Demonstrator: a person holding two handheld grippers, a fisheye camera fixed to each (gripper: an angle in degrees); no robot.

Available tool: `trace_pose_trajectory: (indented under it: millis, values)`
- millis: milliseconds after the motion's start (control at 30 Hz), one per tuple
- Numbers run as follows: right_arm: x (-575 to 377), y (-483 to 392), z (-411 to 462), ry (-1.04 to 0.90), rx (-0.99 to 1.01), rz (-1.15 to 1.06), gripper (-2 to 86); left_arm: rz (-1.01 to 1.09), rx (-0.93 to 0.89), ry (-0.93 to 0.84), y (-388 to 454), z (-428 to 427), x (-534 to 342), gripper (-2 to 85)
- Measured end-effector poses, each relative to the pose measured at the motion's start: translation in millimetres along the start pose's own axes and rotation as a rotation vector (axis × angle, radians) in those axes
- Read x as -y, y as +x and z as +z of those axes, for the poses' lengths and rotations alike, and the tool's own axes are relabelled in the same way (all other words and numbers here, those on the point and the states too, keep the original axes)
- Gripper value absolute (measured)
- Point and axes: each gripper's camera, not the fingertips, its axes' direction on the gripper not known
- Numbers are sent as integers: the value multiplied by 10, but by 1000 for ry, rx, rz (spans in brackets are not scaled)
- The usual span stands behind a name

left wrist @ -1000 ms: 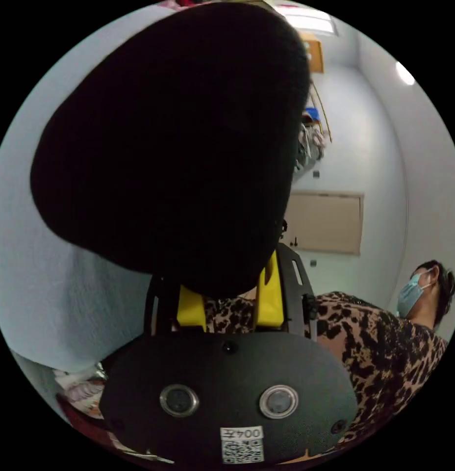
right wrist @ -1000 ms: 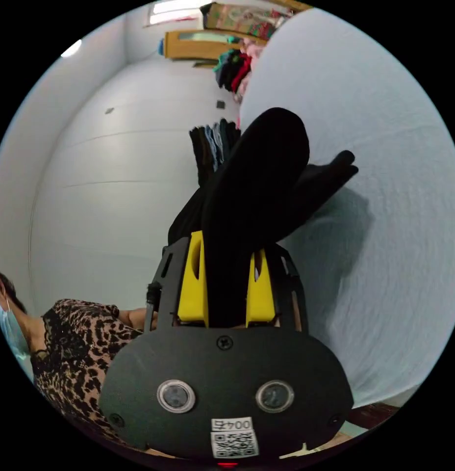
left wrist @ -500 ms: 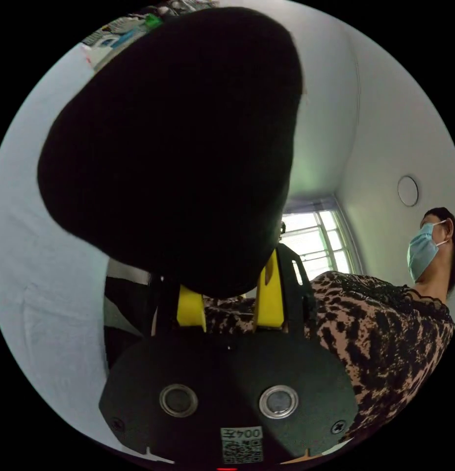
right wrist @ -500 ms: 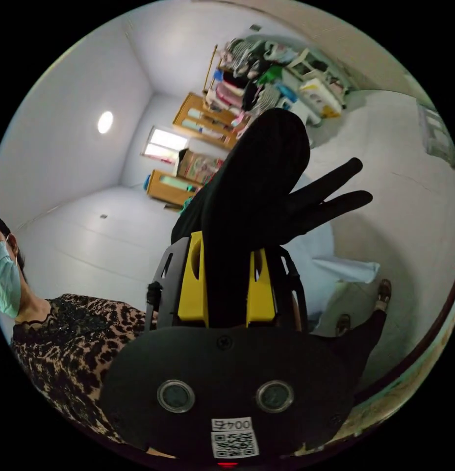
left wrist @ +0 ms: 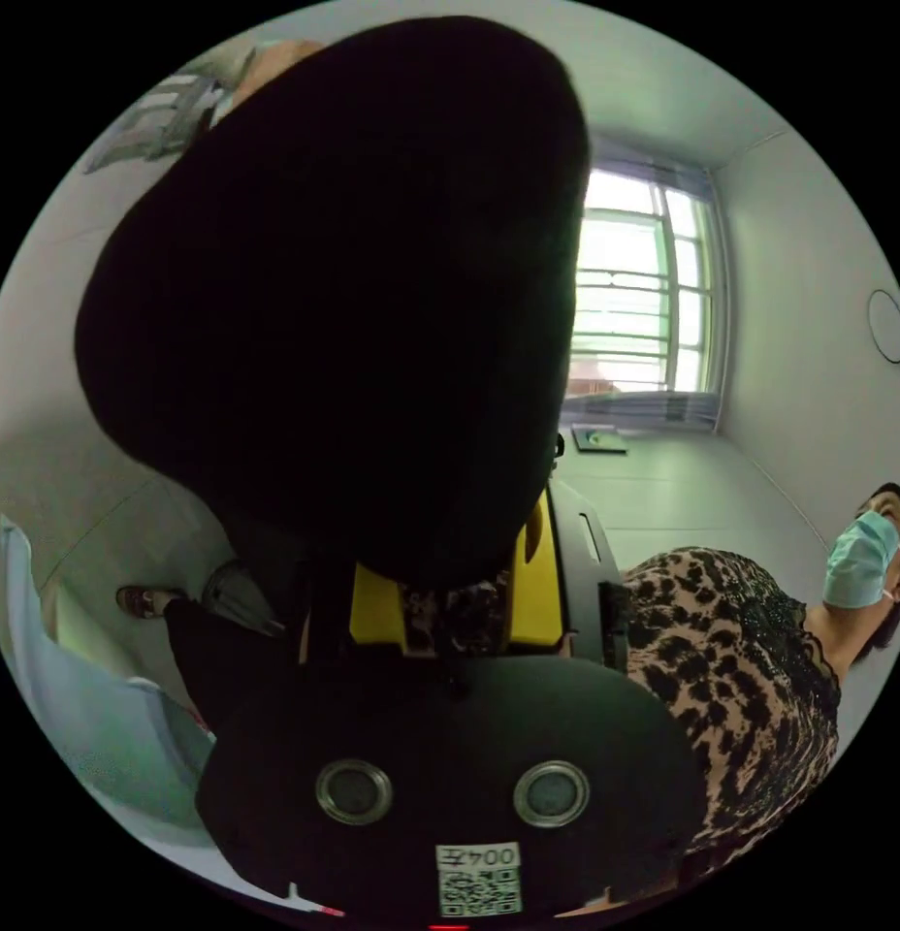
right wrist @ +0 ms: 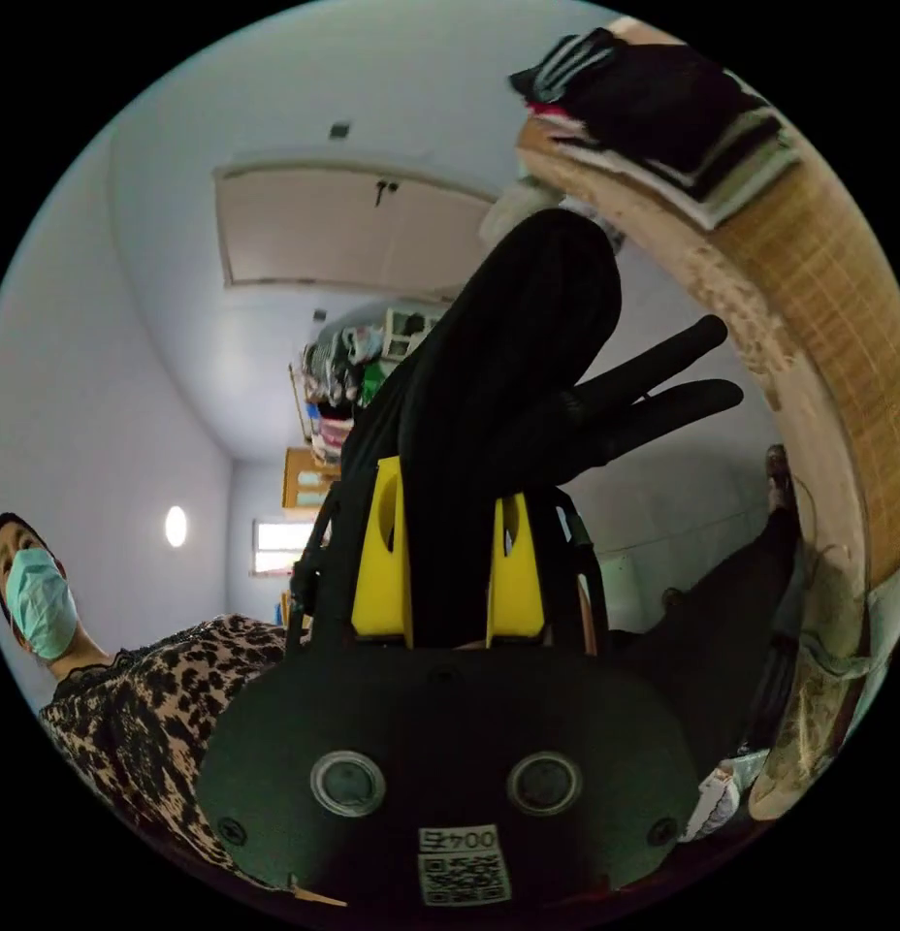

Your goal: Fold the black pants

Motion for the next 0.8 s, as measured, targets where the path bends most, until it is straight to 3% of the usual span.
trace_pose_trajectory:
  millis: [267,467,600,733,800]
  values:
    - [298,1511,-1207,252,-76,271,128,-64,-28,-312,-579,1511,2138,184]
    - [882,1936,-1952,395,-167,139,130,72,-8,-312,-616,2367,3447,187]
    - [1246,2741,-1928,418,-150,184,134,-7,89,-253,-1203,2793,4034,186]
    - [1493,3811,-1451,285,-193,520,136,-208,175,-236,-2046,3045,4249,181]
    - [1499,3903,-1334,252,-197,530,136,-281,202,-250,-2348,3100,4206,180]
